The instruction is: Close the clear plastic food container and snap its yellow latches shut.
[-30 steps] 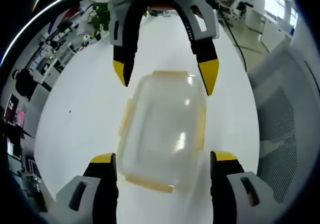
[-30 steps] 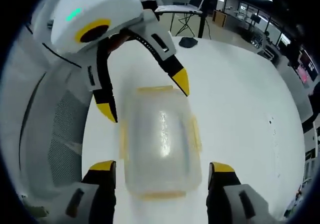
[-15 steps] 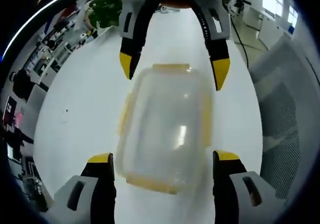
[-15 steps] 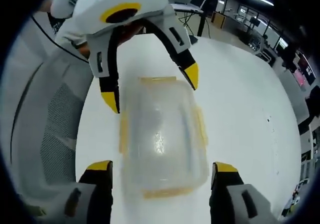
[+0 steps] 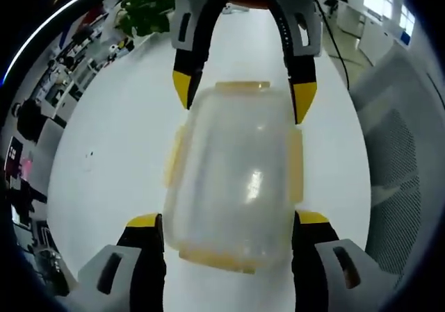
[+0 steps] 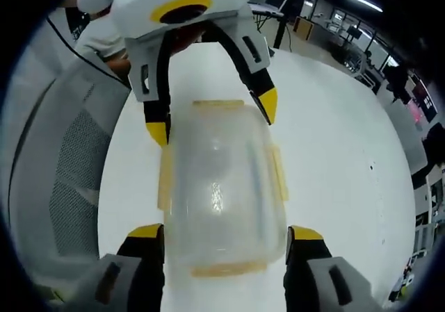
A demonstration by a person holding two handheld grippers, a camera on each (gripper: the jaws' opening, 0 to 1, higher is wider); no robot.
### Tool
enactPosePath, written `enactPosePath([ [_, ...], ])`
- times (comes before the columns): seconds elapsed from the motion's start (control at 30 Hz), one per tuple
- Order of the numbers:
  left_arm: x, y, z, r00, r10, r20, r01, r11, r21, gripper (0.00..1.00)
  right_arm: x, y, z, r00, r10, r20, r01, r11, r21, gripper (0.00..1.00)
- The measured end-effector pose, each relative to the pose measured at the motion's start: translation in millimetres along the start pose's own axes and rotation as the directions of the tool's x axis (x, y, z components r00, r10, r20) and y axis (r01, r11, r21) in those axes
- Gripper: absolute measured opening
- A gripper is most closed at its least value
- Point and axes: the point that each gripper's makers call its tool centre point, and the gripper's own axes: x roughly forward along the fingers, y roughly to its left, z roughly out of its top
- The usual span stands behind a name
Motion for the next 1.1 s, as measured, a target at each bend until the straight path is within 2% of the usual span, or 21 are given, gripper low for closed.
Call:
enactPosePath([
  [0.27, -1, 1.7, -2.0, 1.000, -0.004, 0.003, 0.004, 1.000, 0.008, 0.72, 2, 0, 2.4, 1.000, 0.000, -0.001, 0.000, 1.000, 0.010, 0.69],
  [0.53, -4, 3.6, -9.7, 1.000, -0.004, 0.000, 0.004, 1.000, 0.010, 0.72, 6, 0, 12.2, 1.000, -0.003, -0.001, 0.003, 1.000, 0.013, 0.69],
  [1.1, -5, 23.0, -18.0, 1.000, 0.000, 0.005, 0.000, 1.000, 0.006, 0.72, 12, -18, 22.2, 1.000, 0.002, -0.008, -0.002, 1.000, 0.013, 0.69],
])
